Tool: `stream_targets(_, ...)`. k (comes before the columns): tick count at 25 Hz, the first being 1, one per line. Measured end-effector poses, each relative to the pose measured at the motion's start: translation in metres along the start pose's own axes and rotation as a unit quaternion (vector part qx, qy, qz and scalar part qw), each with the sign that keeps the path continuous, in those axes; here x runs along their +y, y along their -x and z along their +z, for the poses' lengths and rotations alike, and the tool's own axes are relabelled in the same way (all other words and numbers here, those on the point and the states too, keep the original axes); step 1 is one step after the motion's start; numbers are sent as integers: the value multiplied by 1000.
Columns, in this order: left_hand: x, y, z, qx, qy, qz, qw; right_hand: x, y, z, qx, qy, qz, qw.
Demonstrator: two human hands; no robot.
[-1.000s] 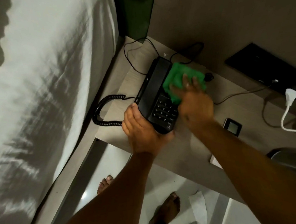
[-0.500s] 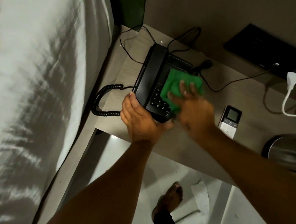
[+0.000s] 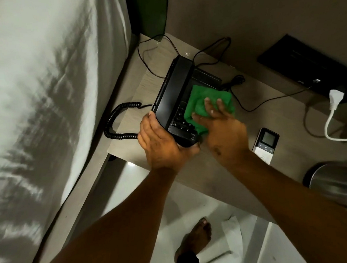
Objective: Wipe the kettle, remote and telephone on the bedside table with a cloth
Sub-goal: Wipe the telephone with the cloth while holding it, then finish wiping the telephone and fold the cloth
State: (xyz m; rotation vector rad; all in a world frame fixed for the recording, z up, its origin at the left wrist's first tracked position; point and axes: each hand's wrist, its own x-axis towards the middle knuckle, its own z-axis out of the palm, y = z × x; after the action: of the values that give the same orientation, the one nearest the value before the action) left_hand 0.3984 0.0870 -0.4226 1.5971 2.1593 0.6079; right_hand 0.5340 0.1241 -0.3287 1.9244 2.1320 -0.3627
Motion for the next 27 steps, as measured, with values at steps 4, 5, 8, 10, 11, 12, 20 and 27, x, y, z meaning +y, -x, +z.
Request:
stream_targets(4, 0, 0, 1, 12, 1, -2, 1000, -1, -53, -19, 64, -82, 98, 990)
stream_targets(5, 1, -1, 2, 13, 1, -3, 1000, -5, -59, -23, 76, -75, 99, 989)
stream_targets(8, 1, -2, 2, 14, 1, -5, 1000, -15, -34, -15, 39, -21, 46, 998)
stream_targets(10, 1, -1, -1, -3, 7, -7, 1000, -19, 1, 0, -17, 12, -8, 1000)
stream_targets(11, 1, 0, -4, -16, 10, -10, 1000, -17, 14, 4, -26, 7, -26, 999)
stream_targets(12, 3, 0, -7, -32, 11, -14, 999, -13, 23, 6, -12, -32, -27, 999)
stream_targets(20, 12, 10, -103, -93, 256, -61, 960, -30, 33, -63, 79, -678, 200, 703)
stream_targets(27, -50, -11, -296, 147, 516, -154, 829, -208, 19, -150, -146, -705, -16, 694)
